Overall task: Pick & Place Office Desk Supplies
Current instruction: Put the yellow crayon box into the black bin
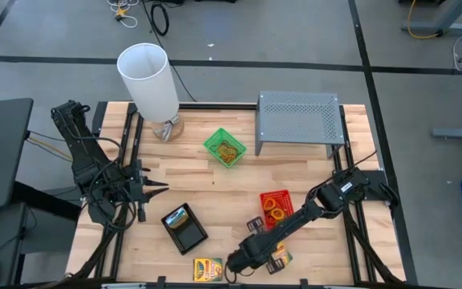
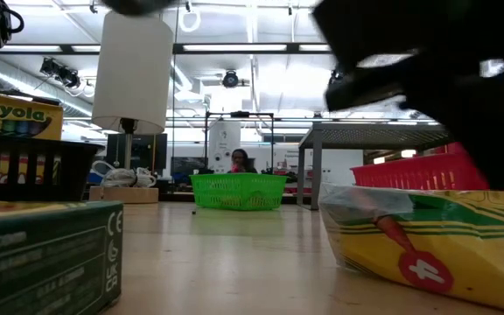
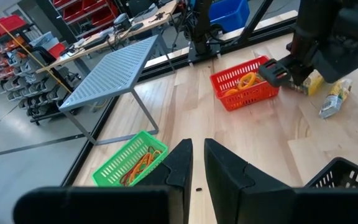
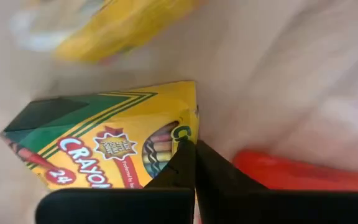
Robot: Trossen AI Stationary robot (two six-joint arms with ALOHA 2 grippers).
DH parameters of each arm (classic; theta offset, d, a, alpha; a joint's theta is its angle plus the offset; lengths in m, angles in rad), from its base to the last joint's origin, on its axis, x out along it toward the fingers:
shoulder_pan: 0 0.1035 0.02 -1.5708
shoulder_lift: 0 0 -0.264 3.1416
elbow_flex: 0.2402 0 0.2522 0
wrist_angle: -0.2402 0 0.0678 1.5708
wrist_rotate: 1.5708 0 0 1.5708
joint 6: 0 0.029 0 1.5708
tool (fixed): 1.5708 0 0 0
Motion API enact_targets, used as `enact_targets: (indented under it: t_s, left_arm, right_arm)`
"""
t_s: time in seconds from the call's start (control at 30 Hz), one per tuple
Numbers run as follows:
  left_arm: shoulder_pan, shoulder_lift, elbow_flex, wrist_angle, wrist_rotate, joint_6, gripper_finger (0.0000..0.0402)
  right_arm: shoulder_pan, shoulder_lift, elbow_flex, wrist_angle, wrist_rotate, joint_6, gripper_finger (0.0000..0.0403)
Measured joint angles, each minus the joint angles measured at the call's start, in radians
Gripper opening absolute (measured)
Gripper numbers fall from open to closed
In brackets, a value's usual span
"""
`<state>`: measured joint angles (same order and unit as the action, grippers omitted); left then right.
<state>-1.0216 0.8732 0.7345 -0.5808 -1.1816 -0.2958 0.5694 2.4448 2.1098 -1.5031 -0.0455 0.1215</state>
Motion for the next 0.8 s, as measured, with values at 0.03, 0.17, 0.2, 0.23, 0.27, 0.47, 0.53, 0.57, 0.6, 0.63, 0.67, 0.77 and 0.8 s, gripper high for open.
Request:
enact_targets:
  t_s: [0.03, 0.17, 0.2, 0.23, 0.27, 0.47, 0.53, 0.57, 0.6, 0.63, 0.67, 0.77, 0.8]
  left_arm:
    - [0.000, 0.000, 0.000, 0.000, 0.000, 0.000, 0.0050]
    - [0.000, 0.000, 0.000, 0.000, -0.003, 0.000, 0.0050]
    - [0.000, 0.000, 0.000, 0.000, -0.003, 0.000, 0.0050]
    - [0.000, 0.000, 0.000, 0.000, -0.004, 0.000, 0.0050]
    - [0.000, 0.000, 0.000, 0.000, -0.004, 0.000, 0.0050]
    - [0.000, 0.000, 0.000, 0.000, -0.004, 0.000, 0.0050]
    - [0.000, 0.000, 0.000, 0.000, -0.004, 0.000, 0.0050]
    - [0.000, 0.000, 0.000, 0.000, -0.004, 0.000, 0.0050]
    - [0.000, 0.000, 0.000, 0.000, -0.004, 0.000, 0.0050]
    - [0.000, 0.000, 0.000, 0.000, -0.004, 0.000, 0.0050]
    - [0.000, 0.000, 0.000, 0.000, -0.004, 0.000, 0.0050]
    - [0.000, 0.000, 0.000, 0.000, -0.004, 0.000, 0.0050]
    - [0.000, 0.000, 0.000, 0.000, -0.004, 0.000, 0.0050]
  right_arm:
    - [0.000, 0.001, 0.011, -0.002, 0.022, 0.015, 0.0001]
    - [-0.001, 0.003, 0.059, -0.019, 0.092, 0.063, 0.0001]
    - [-0.001, 0.003, 0.069, -0.025, 0.109, 0.073, 0.0001]
    - [-0.001, 0.003, 0.078, -0.030, 0.129, 0.082, 0.0001]
    - [0.000, 0.003, 0.087, -0.038, 0.146, 0.089, 0.0001]
    - [-0.001, 0.001, 0.134, -0.061, 0.296, 0.128, 0.0000]
    - [-0.002, 0.000, 0.149, -0.062, 0.345, 0.129, 0.0000]
    - [-0.004, -0.001, 0.153, -0.063, 0.368, 0.129, 0.0000]
    - [-0.005, -0.001, 0.157, -0.064, 0.392, 0.129, 0.0000]
    - [-0.006, -0.001, 0.162, -0.065, 0.414, 0.129, 0.0000]
    - [-0.006, -0.001, 0.168, -0.066, 0.436, 0.129, 0.0000]
    - [-0.009, -0.001, 0.188, -0.066, 0.513, 0.129, 0.0000]
    - [-0.010, -0.001, 0.193, -0.066, 0.542, 0.129, 0.0000]
